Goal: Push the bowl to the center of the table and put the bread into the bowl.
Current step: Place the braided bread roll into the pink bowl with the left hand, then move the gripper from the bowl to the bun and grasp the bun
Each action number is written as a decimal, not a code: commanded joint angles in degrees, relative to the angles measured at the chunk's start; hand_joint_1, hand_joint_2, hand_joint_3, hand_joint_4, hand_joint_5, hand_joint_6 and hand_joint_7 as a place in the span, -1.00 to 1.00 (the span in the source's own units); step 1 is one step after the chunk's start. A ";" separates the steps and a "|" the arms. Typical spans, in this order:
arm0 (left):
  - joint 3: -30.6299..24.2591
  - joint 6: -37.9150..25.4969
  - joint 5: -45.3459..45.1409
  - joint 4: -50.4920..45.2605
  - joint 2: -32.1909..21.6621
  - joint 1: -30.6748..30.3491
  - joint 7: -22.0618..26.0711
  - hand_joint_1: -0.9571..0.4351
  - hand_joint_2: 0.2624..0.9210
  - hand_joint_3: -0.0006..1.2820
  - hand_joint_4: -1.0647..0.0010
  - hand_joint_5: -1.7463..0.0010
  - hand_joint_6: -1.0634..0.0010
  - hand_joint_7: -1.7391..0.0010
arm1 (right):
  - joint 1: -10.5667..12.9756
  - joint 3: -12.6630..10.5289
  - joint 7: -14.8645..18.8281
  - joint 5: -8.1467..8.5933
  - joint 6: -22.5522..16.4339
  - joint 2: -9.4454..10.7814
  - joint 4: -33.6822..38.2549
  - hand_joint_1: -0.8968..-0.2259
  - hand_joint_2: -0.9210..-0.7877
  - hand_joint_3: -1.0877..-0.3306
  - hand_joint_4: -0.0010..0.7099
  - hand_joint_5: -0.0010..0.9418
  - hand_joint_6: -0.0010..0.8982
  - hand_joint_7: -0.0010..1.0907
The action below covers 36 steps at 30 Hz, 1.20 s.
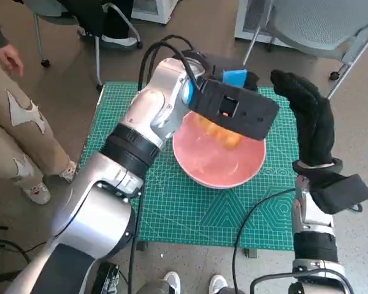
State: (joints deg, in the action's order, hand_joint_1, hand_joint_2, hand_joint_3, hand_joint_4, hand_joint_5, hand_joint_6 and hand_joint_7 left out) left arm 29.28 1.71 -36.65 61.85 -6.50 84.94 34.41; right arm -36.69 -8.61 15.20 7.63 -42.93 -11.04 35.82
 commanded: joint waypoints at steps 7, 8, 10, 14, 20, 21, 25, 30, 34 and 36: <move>0.59 0.30 -0.51 -2.60 -1.52 0.48 -0.97 -0.25 0.36 -0.99 1.00 1.00 0.77 1.00 | 0.09 0.39 0.78 0.40 0.20 0.27 1.66 -0.37 -1.00 -0.36 -0.54 -0.99 -0.96 -0.20; 0.65 0.51 -0.61 -2.73 -1.71 0.28 -1.35 -0.27 0.36 -0.99 1.00 1.00 0.77 1.00 | 0.06 0.43 0.87 0.44 0.16 0.30 1.73 -0.37 -1.00 -0.36 -0.54 -0.99 -0.97 -0.20; 0.77 0.76 -0.79 -3.10 -2.09 -0.07 -1.91 -0.30 0.38 -0.99 1.00 1.00 0.76 1.00 | 0.01 0.48 1.04 0.49 0.04 0.35 1.91 -0.36 -1.00 -0.36 -0.54 -0.99 -0.97 -0.20; 0.55 0.84 -0.93 -4.87 -3.34 -1.17 -2.48 -0.38 0.46 -0.97 1.00 1.00 0.76 1.00 | -0.03 0.53 1.40 0.71 -0.05 0.39 1.98 -0.37 -1.00 -0.36 -0.54 -0.99 -0.97 -0.20; -0.66 -0.54 -1.01 -11.77 -8.06 -3.55 -1.45 -0.46 0.57 -0.96 1.00 1.00 0.76 1.00 | -0.08 0.63 1.91 1.19 0.37 0.46 1.46 -0.39 -1.00 -0.36 -0.54 -1.00 -0.97 -0.20; -0.96 -0.95 -0.98 -13.25 -8.98 -4.01 -1.00 -0.46 0.57 -0.96 1.00 1.00 0.76 1.00 | -0.12 0.65 1.97 1.27 0.47 0.46 1.38 -0.40 -1.00 -0.36 -0.54 -1.00 -0.97 -0.20; -3.38 -4.39 -0.87 -23.73 -14.72 -7.64 2.34 -0.46 0.46 -0.99 1.00 1.00 0.75 0.99 | -0.43 0.79 2.24 1.67 1.07 0.57 1.15 -0.40 -1.00 -0.36 -0.54 -1.00 -0.98 -0.19; -7.14 -10.47 -1.95 -36.91 -20.92 -13.71 4.68 -0.28 0.26 -0.99 1.00 1.00 0.75 0.99 | -0.76 1.08 2.55 2.02 1.71 1.03 0.85 -0.41 -1.00 -0.37 -0.54 -1.00 -0.98 -0.19; -9.47 -13.93 -3.09 -45.83 -24.78 -19.47 5.24 -0.11 0.18 -1.00 1.00 1.00 0.77 1.00 | -0.87 1.36 2.83 2.14 2.05 1.40 0.56 -0.42 -1.00 -0.37 -0.55 -1.00 -0.99 -0.18; -10.48 -14.91 -3.52 -49.79 -26.55 -22.71 5.16 -0.04 0.16 -1.00 1.00 1.00 0.78 1.00 | -1.08 1.46 3.13 2.31 2.13 1.55 0.73 -0.42 -1.00 -0.37 -0.55 -1.00 -0.99 -0.18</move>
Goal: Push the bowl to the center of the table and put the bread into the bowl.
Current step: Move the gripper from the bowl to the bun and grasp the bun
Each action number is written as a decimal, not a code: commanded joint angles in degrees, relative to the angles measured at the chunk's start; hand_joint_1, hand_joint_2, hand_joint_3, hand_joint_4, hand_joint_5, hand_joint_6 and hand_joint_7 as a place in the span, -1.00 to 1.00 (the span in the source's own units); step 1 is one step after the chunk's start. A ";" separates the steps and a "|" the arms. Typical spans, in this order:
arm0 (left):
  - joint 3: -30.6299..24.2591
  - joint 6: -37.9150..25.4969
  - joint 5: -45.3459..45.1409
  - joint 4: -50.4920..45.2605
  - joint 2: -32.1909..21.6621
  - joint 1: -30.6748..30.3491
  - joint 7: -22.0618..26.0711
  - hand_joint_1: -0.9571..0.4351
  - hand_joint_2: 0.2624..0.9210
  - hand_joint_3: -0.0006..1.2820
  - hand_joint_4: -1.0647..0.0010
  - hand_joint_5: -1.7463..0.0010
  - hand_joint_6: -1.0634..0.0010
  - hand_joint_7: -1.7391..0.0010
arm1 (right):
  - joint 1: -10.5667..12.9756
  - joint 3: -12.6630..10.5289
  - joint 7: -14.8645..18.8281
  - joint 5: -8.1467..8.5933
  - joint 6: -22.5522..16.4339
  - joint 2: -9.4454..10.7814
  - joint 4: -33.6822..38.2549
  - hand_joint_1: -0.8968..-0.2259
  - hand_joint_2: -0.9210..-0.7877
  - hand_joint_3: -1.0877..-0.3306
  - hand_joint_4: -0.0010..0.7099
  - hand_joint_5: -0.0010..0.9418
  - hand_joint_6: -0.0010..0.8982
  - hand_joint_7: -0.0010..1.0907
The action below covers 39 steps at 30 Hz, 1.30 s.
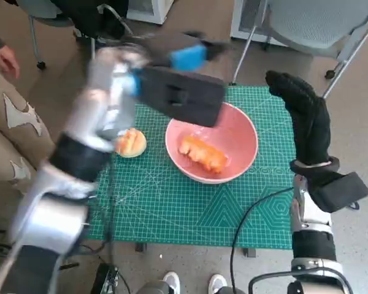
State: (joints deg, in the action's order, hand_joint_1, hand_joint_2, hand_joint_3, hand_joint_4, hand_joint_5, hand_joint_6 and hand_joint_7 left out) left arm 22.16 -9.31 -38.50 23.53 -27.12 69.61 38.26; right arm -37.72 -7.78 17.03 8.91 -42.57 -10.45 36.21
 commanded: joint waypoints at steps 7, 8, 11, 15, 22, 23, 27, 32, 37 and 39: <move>-7.36 -4.26 0.38 -20.18 -10.85 -16.65 1.72 0.17 0.18 -0.99 1.00 1.00 0.78 1.00 | -1.16 0.66 3.00 1.97 2.01 1.50 1.52 -0.44 -1.00 -0.37 -0.55 -1.00 -1.00 -0.17; -7.76 -4.23 0.49 -21.10 -11.45 -17.80 1.75 0.19 0.18 -0.99 1.00 1.00 0.78 1.00 | -1.39 0.68 3.27 2.10 2.04 1.62 1.77 -0.44 -1.00 -0.37 -0.55 -1.00 -1.00 -0.17; -8.49 -3.98 0.67 -22.69 -12.53 -20.32 1.38 0.25 0.20 -0.99 1.00 1.00 0.78 1.00 | -1.83 0.72 4.04 2.56 1.96 1.80 2.35 -0.43 -1.00 -0.37 -0.56 -1.00 -1.00 -0.17; -9.06 -3.52 1.23 -23.07 -13.34 -22.53 1.05 0.27 0.21 -0.99 1.00 1.00 0.79 1.00 | -2.45 0.70 5.24 3.08 1.49 1.97 3.44 -0.41 -1.00 -0.37 -0.56 -1.00 -1.00 -0.18; -8.15 -3.17 0.93 -21.30 -14.05 -23.27 1.83 0.17 0.20 -0.99 1.00 1.00 0.80 1.00 | -3.33 0.33 6.64 3.17 0.72 1.85 4.92 -0.35 -1.00 -0.37 -0.57 -1.00 -1.00 -0.19; -7.97 -3.17 0.76 -21.03 -14.06 -23.27 1.92 0.14 0.20 -0.99 1.00 1.00 0.80 1.00 | -3.38 0.31 6.74 3.15 0.66 1.83 4.97 -0.33 -1.00 -0.38 -0.57 -1.00 -1.00 -0.19; -6.91 -3.22 -0.36 -19.91 -14.03 -23.43 2.16 0.02 0.18 -1.00 1.00 1.00 0.81 1.00 | -3.57 0.31 6.92 2.80 0.24 1.64 5.23 -0.31 -1.00 -0.40 -0.57 -1.00 -1.00 -0.20; -5.98 -2.94 -0.82 -18.89 -13.73 -23.75 1.88 -0.04 0.16 -1.00 1.00 1.00 0.80 1.00 | -3.67 0.28 7.21 2.71 0.01 1.45 5.57 -0.30 -1.00 -0.42 -0.56 -1.00 -1.00 -0.19; -4.86 -2.20 -1.19 -16.34 -13.18 -23.20 0.99 -0.06 0.16 -1.00 1.00 1.00 0.80 1.00 | -3.60 0.19 7.44 2.77 0.10 1.22 5.50 -0.32 -1.00 -0.42 -0.58 -1.00 -1.00 -0.19; -4.53 -2.00 -1.24 -15.34 -12.88 -22.92 0.72 -0.04 0.15 -1.00 1.00 1.00 0.80 1.00 | -3.53 0.14 7.52 2.79 0.16 1.14 5.34 -0.32 -1.00 -0.42 -0.58 -1.00 -1.00 -0.19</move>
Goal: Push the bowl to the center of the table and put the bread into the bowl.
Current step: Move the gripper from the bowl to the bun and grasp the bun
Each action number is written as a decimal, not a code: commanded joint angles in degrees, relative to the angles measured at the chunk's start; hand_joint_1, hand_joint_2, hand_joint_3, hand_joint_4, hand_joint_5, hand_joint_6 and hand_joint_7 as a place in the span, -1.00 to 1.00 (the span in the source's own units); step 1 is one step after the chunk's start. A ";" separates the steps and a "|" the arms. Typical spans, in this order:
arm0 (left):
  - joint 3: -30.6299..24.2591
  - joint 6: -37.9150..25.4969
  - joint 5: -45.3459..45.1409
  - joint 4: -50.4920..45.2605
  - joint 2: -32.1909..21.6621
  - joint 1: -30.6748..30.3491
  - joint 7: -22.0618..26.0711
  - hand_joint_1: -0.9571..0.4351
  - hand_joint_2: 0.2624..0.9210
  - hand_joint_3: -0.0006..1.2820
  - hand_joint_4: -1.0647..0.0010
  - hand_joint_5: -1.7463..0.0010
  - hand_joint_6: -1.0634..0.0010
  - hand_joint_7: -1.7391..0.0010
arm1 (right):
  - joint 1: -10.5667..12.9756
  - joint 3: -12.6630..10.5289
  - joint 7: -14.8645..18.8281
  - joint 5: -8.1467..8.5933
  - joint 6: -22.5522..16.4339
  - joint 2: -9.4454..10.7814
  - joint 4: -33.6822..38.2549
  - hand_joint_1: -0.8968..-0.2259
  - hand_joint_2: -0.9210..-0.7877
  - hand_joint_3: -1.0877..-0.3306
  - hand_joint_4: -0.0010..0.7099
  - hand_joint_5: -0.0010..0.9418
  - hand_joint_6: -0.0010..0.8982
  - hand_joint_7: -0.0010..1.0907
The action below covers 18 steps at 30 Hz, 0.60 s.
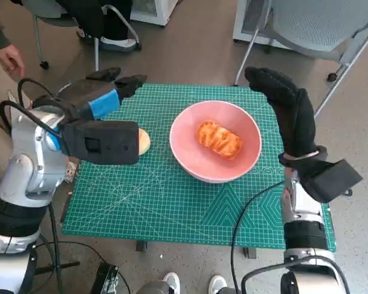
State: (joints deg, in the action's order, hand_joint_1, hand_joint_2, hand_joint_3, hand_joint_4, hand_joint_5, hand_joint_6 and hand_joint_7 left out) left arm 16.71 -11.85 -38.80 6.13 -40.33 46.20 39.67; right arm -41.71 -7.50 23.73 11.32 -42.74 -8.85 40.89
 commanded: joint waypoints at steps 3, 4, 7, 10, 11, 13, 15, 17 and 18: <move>1.34 0.83 -1.11 3.71 0.95 0.80 -1.37 -0.01 0.15 -1.00 1.00 1.00 0.80 1.00 | 0.50 -0.25 0.93 0.45 0.49 -0.53 0.51 -0.33 -1.00 -0.42 -0.59 -1.00 -1.00 -0.19; 1.46 0.92 -1.16 4.15 1.12 0.88 -1.58 0.01 0.15 -1.00 1.00 1.00 0.80 1.00 | 0.50 -0.29 0.97 0.47 0.51 -0.54 0.53 -0.33 -1.00 -0.42 -0.59 -1.00 -1.00 -0.19; 2.03 1.34 -1.42 6.27 1.82 1.23 -2.35 0.03 0.14 -1.00 1.00 1.00 0.80 1.00 | 0.52 -0.36 0.99 0.43 0.53 -0.57 0.51 -0.35 -1.00 -0.42 -0.59 -1.00 -1.00 -0.20; 2.58 1.36 -1.72 8.12 2.57 1.67 -2.81 0.04 0.14 -1.00 1.00 1.00 0.80 1.00 | 0.55 -0.38 0.93 0.27 0.46 -0.60 0.50 -0.36 -1.00 -0.42 -0.59 -1.00 -1.00 -0.20; 2.95 1.35 -1.94 9.19 2.98 1.93 -3.04 0.04 0.14 -1.00 1.00 1.00 0.80 1.00 | 0.57 -0.39 0.90 0.22 0.45 -0.64 0.53 -0.36 -1.00 -0.42 -0.59 -1.00 -1.00 -0.20; 3.65 1.51 -2.36 11.27 3.68 2.45 -3.53 0.05 0.14 -1.00 1.00 1.00 0.80 1.00 | 0.56 -0.45 0.93 0.22 0.45 -0.73 0.65 -0.37 -1.00 -0.42 -0.59 -1.00 -1.00 -0.20; 4.39 1.81 -2.72 13.40 4.26 3.05 -4.09 0.06 0.13 -1.00 1.00 1.00 0.81 1.00 | 0.51 -0.51 0.99 0.28 0.50 -0.81 0.79 -0.37 -1.00 -0.42 -0.59 -1.00 -1.00 -0.20; 5.17 2.10 -3.05 15.66 4.80 3.76 -4.53 0.06 0.13 -1.00 1.00 1.00 0.81 1.00 | 0.52 -0.54 0.95 0.28 0.59 -0.84 0.72 -0.37 -1.00 -0.42 -0.59 -1.00 -1.00 -0.20; 5.53 2.22 -3.20 16.70 5.05 4.12 -4.70 0.06 0.13 -1.00 1.00 1.00 0.81 1.00 | 0.54 -0.55 0.93 0.28 0.64 -0.85 0.67 -0.37 -1.00 -0.42 -0.59 -1.00 -1.00 -0.20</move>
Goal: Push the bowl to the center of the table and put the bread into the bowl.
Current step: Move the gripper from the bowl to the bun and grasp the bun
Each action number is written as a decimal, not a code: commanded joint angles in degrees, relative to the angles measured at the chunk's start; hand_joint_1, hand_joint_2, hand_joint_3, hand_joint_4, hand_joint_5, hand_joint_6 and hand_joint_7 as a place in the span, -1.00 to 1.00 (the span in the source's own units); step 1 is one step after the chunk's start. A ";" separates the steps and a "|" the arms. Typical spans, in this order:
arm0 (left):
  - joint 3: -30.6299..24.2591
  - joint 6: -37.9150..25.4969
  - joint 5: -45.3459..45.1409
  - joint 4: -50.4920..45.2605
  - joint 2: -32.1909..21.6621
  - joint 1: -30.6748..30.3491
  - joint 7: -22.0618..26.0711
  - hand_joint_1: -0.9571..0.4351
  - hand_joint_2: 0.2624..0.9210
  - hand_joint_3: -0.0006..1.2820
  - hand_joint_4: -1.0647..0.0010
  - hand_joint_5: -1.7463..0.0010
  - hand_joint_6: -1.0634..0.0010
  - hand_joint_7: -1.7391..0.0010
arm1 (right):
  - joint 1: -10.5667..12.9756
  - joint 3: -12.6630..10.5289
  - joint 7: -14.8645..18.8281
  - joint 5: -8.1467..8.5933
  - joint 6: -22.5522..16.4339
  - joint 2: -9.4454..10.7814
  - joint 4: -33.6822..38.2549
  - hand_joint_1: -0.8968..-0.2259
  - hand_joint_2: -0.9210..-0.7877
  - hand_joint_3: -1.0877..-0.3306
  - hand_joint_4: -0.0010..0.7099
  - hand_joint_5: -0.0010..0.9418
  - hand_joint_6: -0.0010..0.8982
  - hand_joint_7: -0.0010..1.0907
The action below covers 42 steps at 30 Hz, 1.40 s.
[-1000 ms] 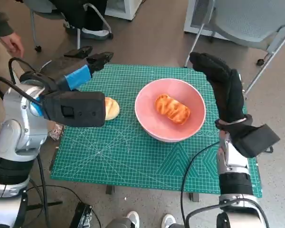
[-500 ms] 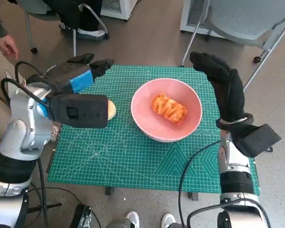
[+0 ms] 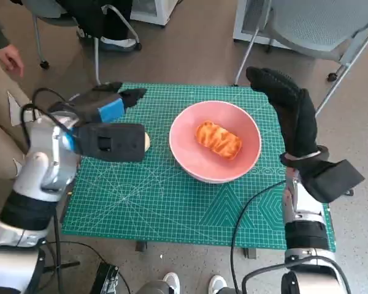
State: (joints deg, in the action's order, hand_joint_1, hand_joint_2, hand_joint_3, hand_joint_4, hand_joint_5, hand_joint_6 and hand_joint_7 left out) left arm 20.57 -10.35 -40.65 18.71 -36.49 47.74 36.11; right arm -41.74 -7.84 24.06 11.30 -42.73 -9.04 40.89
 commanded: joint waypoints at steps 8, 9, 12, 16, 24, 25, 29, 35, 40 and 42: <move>4.83 1.33 -2.88 13.75 3.39 6.45 -1.41 0.06 0.13 -1.00 1.00 1.00 0.81 1.00 | 0.83 -0.31 0.48 0.30 0.88 -0.73 0.11 -0.36 -1.00 -0.42 -0.59 -1.00 -1.00 -0.20; 5.22 1.43 -3.06 15.15 3.71 7.02 -1.48 0.06 0.13 -1.00 1.00 1.00 0.81 1.00 | 0.87 -0.32 0.48 0.31 0.92 -0.74 0.03 -0.36 -1.00 -0.42 -0.59 -1.00 -1.00 -0.20; 6.46 1.83 -3.57 19.56 4.66 8.76 -2.02 0.05 0.13 -1.00 1.00 1.00 0.82 1.00 | 0.85 -0.40 0.41 0.31 1.07 -0.84 0.08 -0.36 -1.00 -0.42 -0.58 -1.00 -1.00 -0.20; 7.89 2.22 -4.00 24.49 5.89 10.79 -2.77 0.04 0.13 -1.00 1.00 1.00 0.82 1.00 | 0.77 -0.44 0.30 0.31 1.20 -0.84 0.20 -0.37 -1.00 -0.42 -0.58 -0.99 -1.00 -0.20; 10.05 2.77 -4.62 35.13 9.29 15.04 -4.48 0.02 0.13 -1.00 1.00 1.00 0.82 1.00 | 0.84 -0.43 0.11 0.16 1.23 -0.78 0.24 -0.39 -1.00 -0.42 -0.58 -1.00 -1.00 -0.20; 10.22 2.87 -4.58 36.40 9.71 15.49 -4.77 0.01 0.13 -1.00 1.00 1.00 0.82 1.00 | 0.83 -0.42 0.07 0.14 1.25 -0.76 0.22 -0.39 -1.00 -0.42 -0.58 -1.00 -1.00 -0.20; 10.95 3.15 -4.43 41.85 11.57 17.38 -6.11 0.01 0.13 -1.00 1.00 1.00 0.82 1.00 | 0.79 -0.44 -0.01 0.16 1.36 -0.65 0.25 -0.39 -1.00 -0.41 -0.58 -0.99 -1.00 -0.20; 11.79 3.46 -4.24 47.77 13.66 19.41 -7.56 0.02 0.14 -1.00 1.00 1.00 0.82 1.00 | 0.86 -0.55 0.16 0.30 1.40 -0.72 0.32 -0.39 -1.00 -0.41 -0.58 -1.00 -1.00 -0.20; 12.68 3.18 -4.38 51.31 15.28 20.55 -8.12 0.03 0.15 -0.99 1.00 1.00 0.84 1.00 | 1.12 -0.71 0.20 0.40 1.63 -0.98 -0.18 -0.39 -1.00 -0.41 -0.58 -1.00 -1.00 -0.20; 13.13 3.20 -4.48 52.26 15.72 20.88 -8.24 0.02 0.16 -0.99 1.00 1.00 0.84 1.00 | 1.23 -0.74 0.14 0.37 1.69 -1.05 -0.40 -0.39 -1.00 -0.42 -0.58 -1.00 -1.00 -0.20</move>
State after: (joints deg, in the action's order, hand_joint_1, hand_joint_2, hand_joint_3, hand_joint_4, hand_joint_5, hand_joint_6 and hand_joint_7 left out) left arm 33.08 -7.15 -44.90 69.36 -21.60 66.83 28.31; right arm -41.74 -8.37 24.04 11.30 -42.05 -9.63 40.56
